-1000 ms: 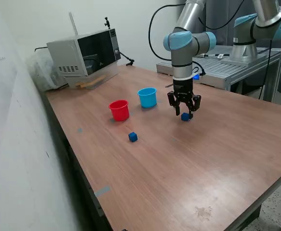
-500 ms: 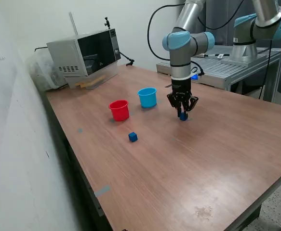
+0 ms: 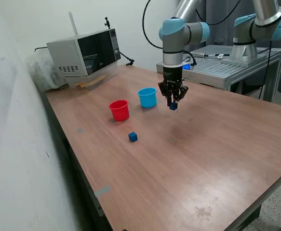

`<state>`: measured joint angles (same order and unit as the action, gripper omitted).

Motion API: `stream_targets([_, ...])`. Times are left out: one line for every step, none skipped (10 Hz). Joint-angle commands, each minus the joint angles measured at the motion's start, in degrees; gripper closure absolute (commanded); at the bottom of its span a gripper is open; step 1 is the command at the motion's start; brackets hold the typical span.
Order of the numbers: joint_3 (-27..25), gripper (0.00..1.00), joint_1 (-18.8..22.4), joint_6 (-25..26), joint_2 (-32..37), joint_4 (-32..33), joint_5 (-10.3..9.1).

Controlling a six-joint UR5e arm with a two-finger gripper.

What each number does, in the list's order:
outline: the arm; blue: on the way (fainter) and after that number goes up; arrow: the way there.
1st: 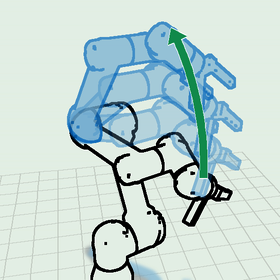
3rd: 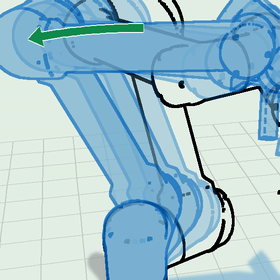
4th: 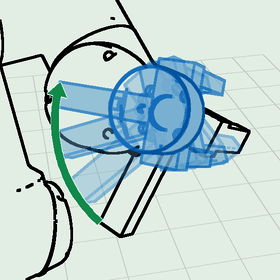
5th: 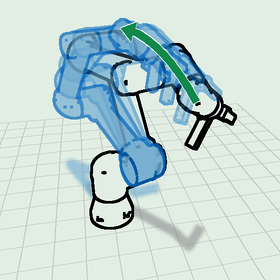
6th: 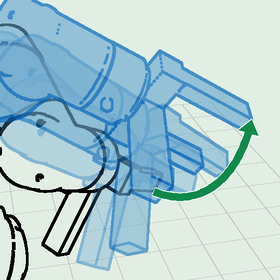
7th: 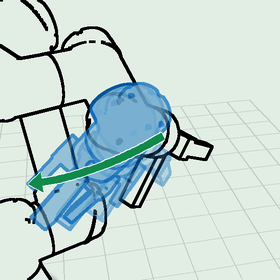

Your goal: Place red objects in the red bin, and blue objects in the blue bin.

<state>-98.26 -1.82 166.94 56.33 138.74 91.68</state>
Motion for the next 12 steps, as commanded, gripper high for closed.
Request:
stream_targets([2.01, 1.00, -7.03, -0.03, 4.58, -2.33, 0.87])
stream_targets([2.37, 1.00, -9.93, -0.03, 4.50, -2.34, 0.87])
stream_targets([2.37, 1.00, -12.22, -0.12, 4.41, -2.34, 0.87])
stream_targets([2.28, 1.00, -13.64, -0.38, 4.41, -2.42, 0.87])
stream_targets([2.20, 1.00, -15.13, -0.64, 4.41, -2.34, 0.87])
stream_targets([2.20, 1.00, -15.76, -0.65, 4.41, -2.34, 0.87])
stream_targets([2.11, 1.00, -15.85, -0.73, 4.41, -2.34, 0.87])
stream_targets([2.11, 1.00, -15.85, -0.73, 4.49, -2.34, 0.87])
stream_targets([2.11, 1.00, -15.85, -0.73, 4.49, -2.34, 0.87])
stream_targets([2.11, 1.00, -15.85, -0.73, 4.49, -2.34, 0.78])
stream_targets([2.11, 1.00, -15.85, -0.73, 4.49, -2.34, 0.87])
stream_targets([1.93, 1.00, -15.85, -0.73, 4.58, -2.34, 0.87])
